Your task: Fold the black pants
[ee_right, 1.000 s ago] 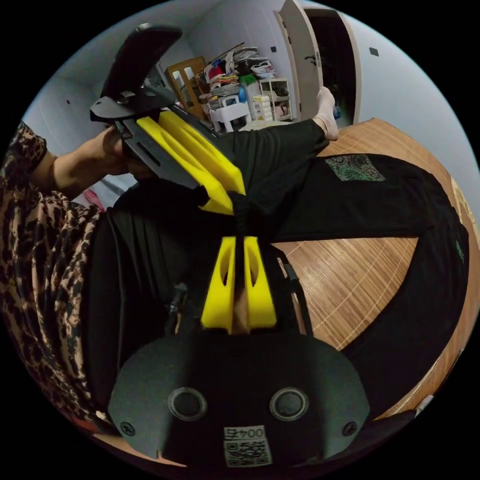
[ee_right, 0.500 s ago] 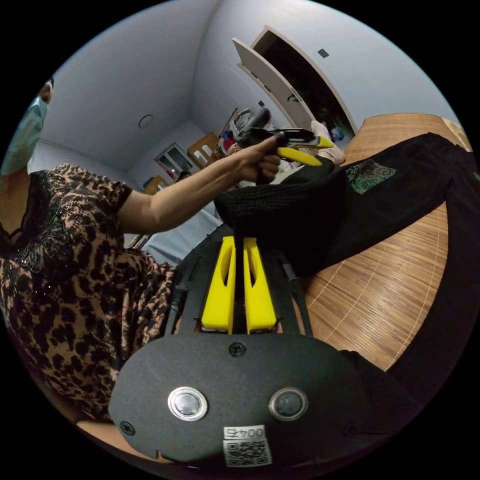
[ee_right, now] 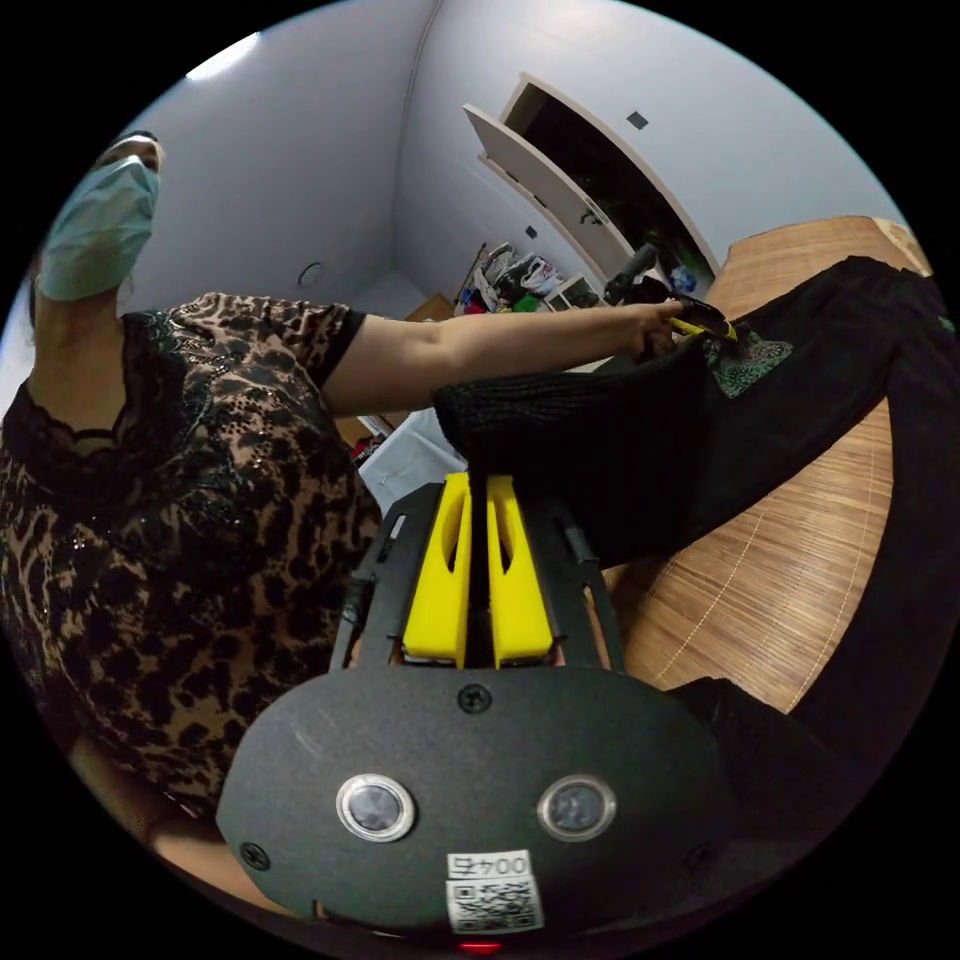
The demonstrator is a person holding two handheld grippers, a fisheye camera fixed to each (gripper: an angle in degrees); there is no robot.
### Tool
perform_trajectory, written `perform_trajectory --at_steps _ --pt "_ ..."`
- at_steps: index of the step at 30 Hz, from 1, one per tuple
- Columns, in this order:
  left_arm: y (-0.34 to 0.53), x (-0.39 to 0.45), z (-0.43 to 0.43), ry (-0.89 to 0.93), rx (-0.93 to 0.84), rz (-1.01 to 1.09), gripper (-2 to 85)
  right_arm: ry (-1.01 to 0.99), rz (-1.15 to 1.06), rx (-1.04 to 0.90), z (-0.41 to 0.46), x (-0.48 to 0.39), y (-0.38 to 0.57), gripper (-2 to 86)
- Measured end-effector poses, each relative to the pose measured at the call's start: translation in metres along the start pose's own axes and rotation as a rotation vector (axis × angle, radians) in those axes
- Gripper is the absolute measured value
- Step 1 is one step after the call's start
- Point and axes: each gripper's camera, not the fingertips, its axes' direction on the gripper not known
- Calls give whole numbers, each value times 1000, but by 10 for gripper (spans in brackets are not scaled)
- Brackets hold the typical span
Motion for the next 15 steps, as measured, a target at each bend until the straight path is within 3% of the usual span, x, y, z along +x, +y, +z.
perform_trajectory --at_steps 3,8,15 --pt "-8 1 13 146 31 -25 39 4 19 36 -18 -4 11 27" --pt "-8 46 -6 177 237 43 30 35 49 98 -52 -11 28 27" --pt "-40 223 -35 152 308 390 26 112 80 143 -96 -33 56 28"
